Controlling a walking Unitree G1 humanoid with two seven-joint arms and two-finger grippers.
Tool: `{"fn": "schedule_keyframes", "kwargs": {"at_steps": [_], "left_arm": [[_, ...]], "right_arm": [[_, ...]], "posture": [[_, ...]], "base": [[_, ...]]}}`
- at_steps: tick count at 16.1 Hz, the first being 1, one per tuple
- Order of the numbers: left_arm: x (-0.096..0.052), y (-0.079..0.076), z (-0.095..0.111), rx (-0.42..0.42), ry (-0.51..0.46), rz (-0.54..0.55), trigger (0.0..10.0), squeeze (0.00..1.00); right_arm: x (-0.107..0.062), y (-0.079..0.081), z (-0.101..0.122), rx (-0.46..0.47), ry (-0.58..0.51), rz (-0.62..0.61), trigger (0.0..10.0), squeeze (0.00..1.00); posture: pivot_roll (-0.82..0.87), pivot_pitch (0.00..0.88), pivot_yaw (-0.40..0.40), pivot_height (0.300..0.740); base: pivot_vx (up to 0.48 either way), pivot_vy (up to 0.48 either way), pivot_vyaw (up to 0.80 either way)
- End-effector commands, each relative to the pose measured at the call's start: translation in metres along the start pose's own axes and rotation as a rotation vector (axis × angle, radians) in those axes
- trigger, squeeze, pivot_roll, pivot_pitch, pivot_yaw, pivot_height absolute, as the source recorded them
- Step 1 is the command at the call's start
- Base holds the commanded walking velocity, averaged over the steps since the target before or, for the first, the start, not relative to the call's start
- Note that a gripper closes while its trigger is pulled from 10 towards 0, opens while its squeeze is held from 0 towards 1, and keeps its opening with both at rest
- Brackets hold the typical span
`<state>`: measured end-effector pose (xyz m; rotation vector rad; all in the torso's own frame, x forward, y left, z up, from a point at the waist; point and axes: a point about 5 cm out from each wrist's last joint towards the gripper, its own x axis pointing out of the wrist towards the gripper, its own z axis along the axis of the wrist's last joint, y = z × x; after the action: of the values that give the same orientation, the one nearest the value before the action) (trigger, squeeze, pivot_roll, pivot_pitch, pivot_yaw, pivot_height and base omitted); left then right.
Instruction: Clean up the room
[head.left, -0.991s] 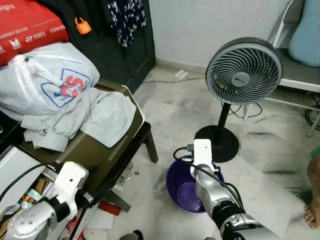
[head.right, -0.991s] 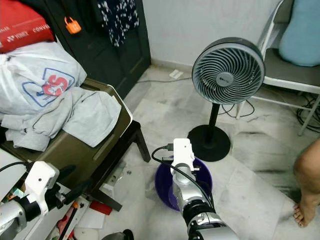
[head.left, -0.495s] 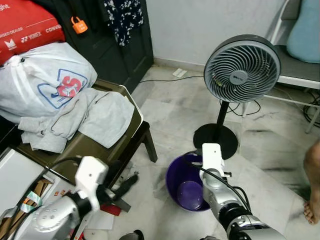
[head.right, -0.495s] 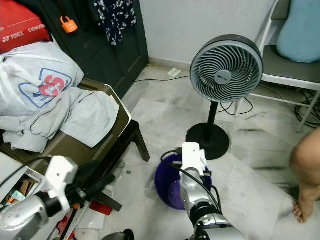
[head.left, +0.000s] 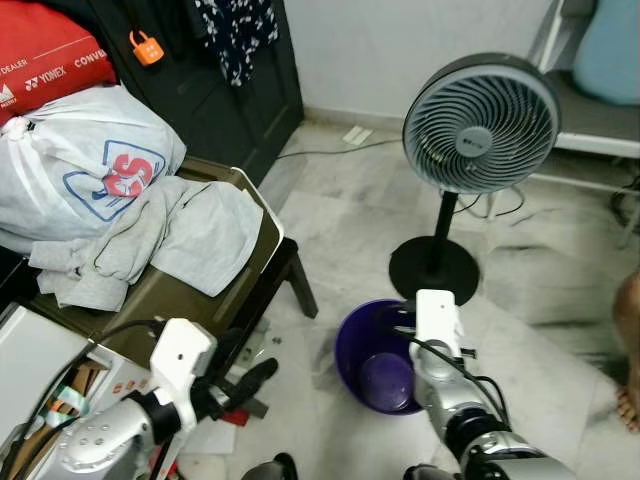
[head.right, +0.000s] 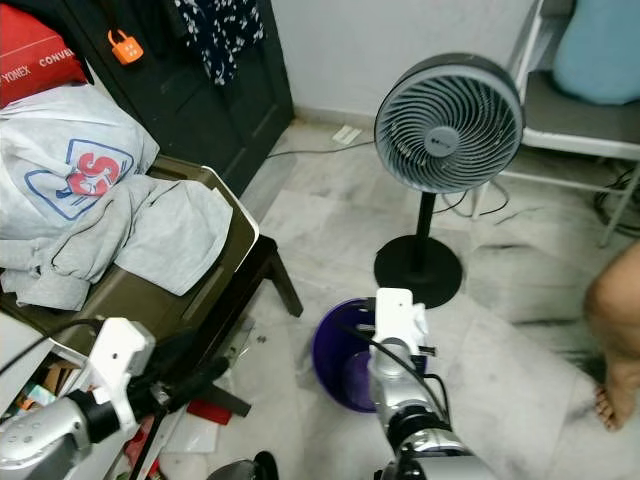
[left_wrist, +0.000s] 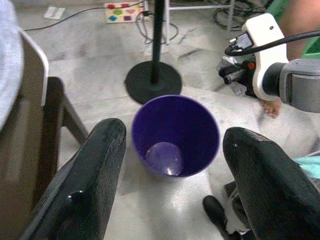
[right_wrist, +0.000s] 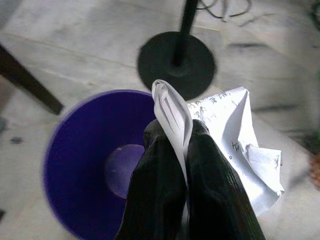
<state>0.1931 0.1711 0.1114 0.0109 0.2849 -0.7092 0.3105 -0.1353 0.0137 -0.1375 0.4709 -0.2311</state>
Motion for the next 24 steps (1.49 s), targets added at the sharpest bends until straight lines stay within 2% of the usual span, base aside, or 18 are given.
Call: {"fn": "schedule_keyframes", "kwargs": {"at_steps": [1, 3, 6, 9, 10, 11, 12, 13, 24], "left_arm": [[-0.007, 0.003, -0.001, 0.004, 0.024, 0.013, 10.0, 0.00], [-0.010, 0.003, 0.000, 0.006, 0.036, 0.016, 10.0, 0.00], [-0.014, 0.003, 0.000, 0.008, 0.054, 0.008, 10.0, 0.00], [-0.012, 0.004, 0.001, 0.007, 0.060, 0.002, 10.0, 0.00], [-0.012, 0.004, 0.001, 0.006, 0.061, 0.000, 10.0, 0.00], [-0.011, 0.003, 0.000, 0.004, 0.061, -0.002, 10.0, 0.00], [-0.011, 0.003, -0.001, 0.001, 0.063, -0.003, 10.0, 0.00], [-0.011, 0.002, -0.001, 0.000, 0.063, -0.003, 10.0, 0.00], [-0.008, 0.006, -0.002, 0.003, 0.061, 0.009, 10.0, 0.00]], "right_arm": [[-0.003, 0.017, 0.012, 0.018, -0.053, 0.059, 10.0, 0.00], [-0.006, 0.033, 0.029, 0.024, -0.127, 0.116, 10.0, 0.00], [-0.006, 0.036, 0.036, 0.032, -0.138, 0.105, 10.0, 0.00], [-0.004, 0.031, 0.040, 0.042, -0.156, 0.082, 10.0, 0.00], [-0.004, 0.029, 0.039, 0.042, -0.157, 0.078, 10.0, 0.51], [-0.004, 0.028, 0.039, 0.040, -0.160, 0.074, 10.0, 0.62], [-0.003, 0.027, 0.038, 0.041, -0.163, 0.069, 10.0, 0.62], [-0.003, 0.025, 0.038, 0.044, -0.163, 0.064, 10.0, 1.00], [-0.002, 0.024, 0.043, 0.045, -0.180, 0.049, 10.0, 1.00]], "posture": [[0.09, 0.235, 0.184, 0.740], [0.10, 0.242, 0.195, 0.740], [0.11, 0.248, 0.207, 0.740], [0.10, 0.248, 0.212, 0.740], [0.10, 0.248, 0.212, 0.740], [0.09, 0.249, 0.211, 0.740], [0.09, 0.249, 0.211, 0.740], [0.09, 0.249, 0.209, 0.740], [0.09, 0.239, 0.208, 0.740]], "base": [[0.000, 0.000, 0.00], [0.000, 0.000, 0.00], [0.000, 0.000, 0.00], [0.000, 0.000, 0.00], [0.000, 0.000, 0.00], [0.000, 0.000, 0.00], [0.000, 0.000, 0.00], [0.000, 0.000, 0.00], [0.000, 0.000, 0.00]]}}
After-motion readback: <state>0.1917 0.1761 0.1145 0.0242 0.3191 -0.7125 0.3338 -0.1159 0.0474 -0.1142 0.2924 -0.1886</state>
